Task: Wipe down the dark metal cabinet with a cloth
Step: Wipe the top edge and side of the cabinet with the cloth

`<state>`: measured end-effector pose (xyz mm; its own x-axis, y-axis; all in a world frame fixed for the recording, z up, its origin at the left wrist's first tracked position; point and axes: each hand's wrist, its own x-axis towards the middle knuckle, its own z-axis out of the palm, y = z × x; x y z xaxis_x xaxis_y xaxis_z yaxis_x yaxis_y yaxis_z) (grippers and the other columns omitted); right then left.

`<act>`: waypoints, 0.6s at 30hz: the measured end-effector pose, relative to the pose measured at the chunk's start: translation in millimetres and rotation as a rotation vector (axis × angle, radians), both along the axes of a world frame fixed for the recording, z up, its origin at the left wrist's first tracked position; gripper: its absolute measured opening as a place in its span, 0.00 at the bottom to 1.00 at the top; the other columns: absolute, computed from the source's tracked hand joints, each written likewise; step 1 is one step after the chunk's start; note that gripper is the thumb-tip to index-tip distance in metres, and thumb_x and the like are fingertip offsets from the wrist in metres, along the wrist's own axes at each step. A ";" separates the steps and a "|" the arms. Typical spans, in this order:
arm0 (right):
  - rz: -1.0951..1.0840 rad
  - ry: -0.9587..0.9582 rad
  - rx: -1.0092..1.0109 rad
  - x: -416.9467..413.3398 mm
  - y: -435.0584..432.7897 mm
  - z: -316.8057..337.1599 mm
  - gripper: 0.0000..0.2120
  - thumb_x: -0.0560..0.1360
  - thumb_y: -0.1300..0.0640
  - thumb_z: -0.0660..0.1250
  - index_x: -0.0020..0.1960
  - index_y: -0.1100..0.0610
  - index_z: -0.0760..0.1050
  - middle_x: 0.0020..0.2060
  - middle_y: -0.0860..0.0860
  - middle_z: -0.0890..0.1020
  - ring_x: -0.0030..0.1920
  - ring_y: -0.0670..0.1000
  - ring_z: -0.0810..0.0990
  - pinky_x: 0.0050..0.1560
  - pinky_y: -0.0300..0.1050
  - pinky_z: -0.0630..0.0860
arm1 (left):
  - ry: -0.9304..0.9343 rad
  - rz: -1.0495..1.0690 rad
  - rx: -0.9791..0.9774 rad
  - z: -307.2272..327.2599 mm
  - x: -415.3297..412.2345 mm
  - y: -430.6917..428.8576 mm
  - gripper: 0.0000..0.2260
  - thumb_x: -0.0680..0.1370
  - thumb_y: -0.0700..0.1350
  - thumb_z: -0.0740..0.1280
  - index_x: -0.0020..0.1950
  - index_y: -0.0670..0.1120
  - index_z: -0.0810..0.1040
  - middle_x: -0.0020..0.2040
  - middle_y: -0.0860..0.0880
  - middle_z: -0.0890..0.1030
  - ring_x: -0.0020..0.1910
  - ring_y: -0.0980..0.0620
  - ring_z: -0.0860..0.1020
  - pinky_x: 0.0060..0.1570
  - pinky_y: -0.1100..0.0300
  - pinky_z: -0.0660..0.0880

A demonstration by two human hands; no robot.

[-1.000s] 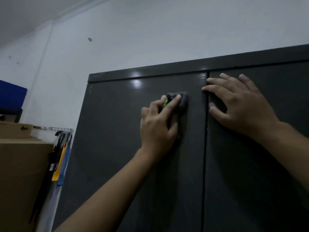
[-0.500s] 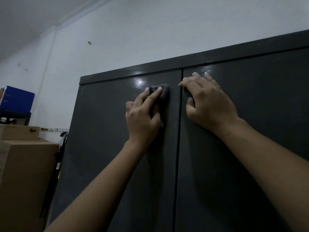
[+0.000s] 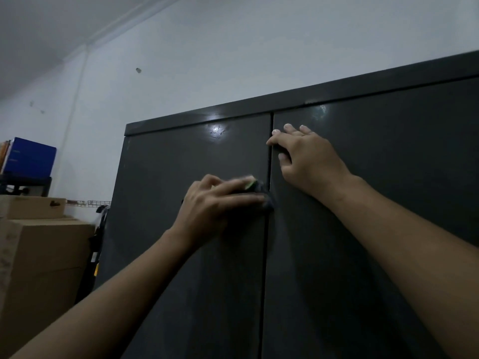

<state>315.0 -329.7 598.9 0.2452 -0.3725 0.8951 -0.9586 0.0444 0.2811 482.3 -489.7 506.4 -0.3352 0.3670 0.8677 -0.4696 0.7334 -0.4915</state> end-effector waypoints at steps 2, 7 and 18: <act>-0.002 -0.001 0.003 0.8 0.7 -0.8 0.19 0.79 0.62 0.60 0.68 0.52 0.74 0.74 0.51 0.70 0.77 0.49 0.62 0.74 0.35 0.47 | 0.154 -0.009 0.173 19.9 -10.0 4.3 0.28 0.75 0.39 0.60 0.69 0.66 0.70 0.72 0.56 0.72 0.50 0.49 0.70 0.41 0.48 0.75; -0.045 -0.002 -0.007 4.7 0.5 -5.7 0.22 0.79 0.64 0.57 0.71 0.54 0.72 0.75 0.51 0.69 0.78 0.49 0.60 0.73 0.35 0.42 | 0.346 0.048 0.348 57.9 -23.4 7.5 0.33 0.74 0.40 0.52 0.74 0.68 0.63 0.76 0.57 0.66 0.51 0.47 0.69 0.45 0.49 0.73; -0.110 -0.109 -0.092 25.7 -23.8 -26.2 0.25 0.76 0.61 0.63 0.73 0.56 0.69 0.75 0.56 0.68 0.79 0.57 0.58 0.80 0.55 0.42 | 0.483 0.034 0.623 122.9 3.9 -22.4 0.37 0.73 0.36 0.59 0.78 0.64 0.58 0.78 0.57 0.61 0.62 0.39 0.67 0.55 0.43 0.72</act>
